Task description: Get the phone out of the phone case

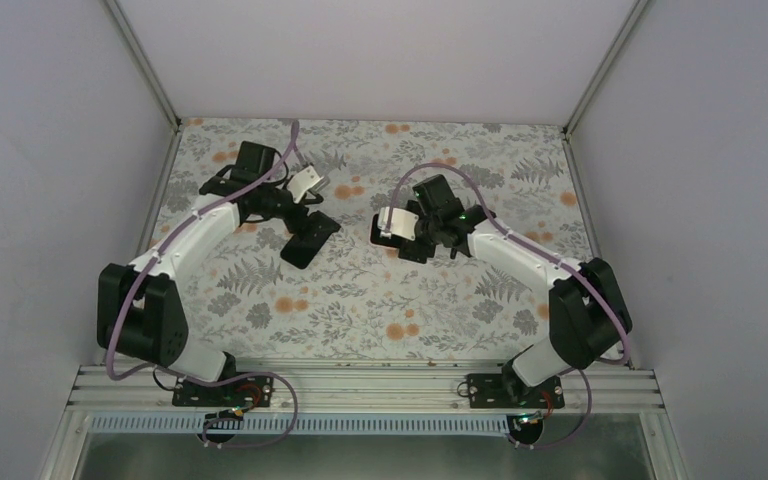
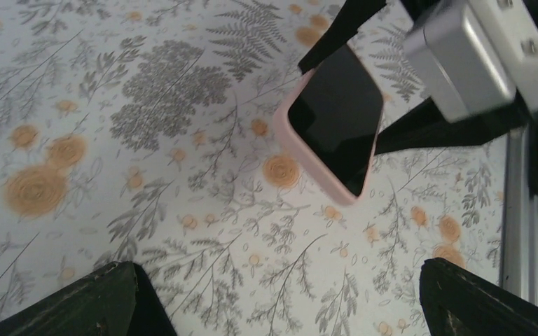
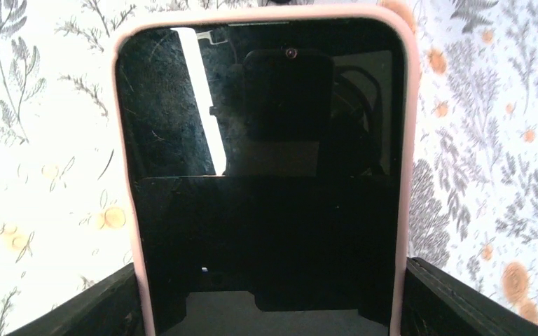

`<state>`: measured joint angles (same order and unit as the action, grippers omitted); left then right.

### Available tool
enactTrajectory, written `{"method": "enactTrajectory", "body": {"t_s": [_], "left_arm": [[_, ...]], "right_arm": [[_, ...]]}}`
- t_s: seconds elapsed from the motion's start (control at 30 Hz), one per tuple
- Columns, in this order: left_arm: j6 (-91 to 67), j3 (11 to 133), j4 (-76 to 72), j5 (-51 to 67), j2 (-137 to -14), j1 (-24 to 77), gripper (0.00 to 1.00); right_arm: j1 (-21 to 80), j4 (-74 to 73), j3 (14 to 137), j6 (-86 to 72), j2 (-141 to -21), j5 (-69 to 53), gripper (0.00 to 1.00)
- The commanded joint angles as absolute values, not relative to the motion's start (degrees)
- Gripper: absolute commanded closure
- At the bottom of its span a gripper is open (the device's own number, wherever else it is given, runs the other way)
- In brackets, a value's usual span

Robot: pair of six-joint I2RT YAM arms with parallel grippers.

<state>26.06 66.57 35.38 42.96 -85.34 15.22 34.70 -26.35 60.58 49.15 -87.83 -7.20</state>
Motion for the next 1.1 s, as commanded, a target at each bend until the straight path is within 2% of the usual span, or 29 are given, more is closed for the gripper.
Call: {"method": "enactTrajectory", "body": {"t_s": [0.0,0.67,0.83,0.97,1.07], "left_arm": [[24.7,71.0,36.9,47.3,-89.6,16.4,0.00],[25.9,82.1,41.2,55.6,-105.0,19.0,0.01],[28.8,83.8,44.9,56.6,-106.6,19.1,0.14],[29.9,83.7,46.4,56.2,-106.7,19.1,0.17],[29.1,83.9,45.2,57.3,-106.6,19.1,0.27]], "right_arm": [[37.5,-19.6,63.7,46.9,-88.8,-4.1,0.17],[44.7,-10.2,67.8,46.6,-94.1,5.7,0.16],[44.7,-6.3,67.7,46.4,-94.6,8.5,0.16],[44.8,-5.2,67.1,46.5,-93.9,8.5,0.16],[45.0,-4.9,66.8,45.9,-93.2,7.7,0.17]]}}
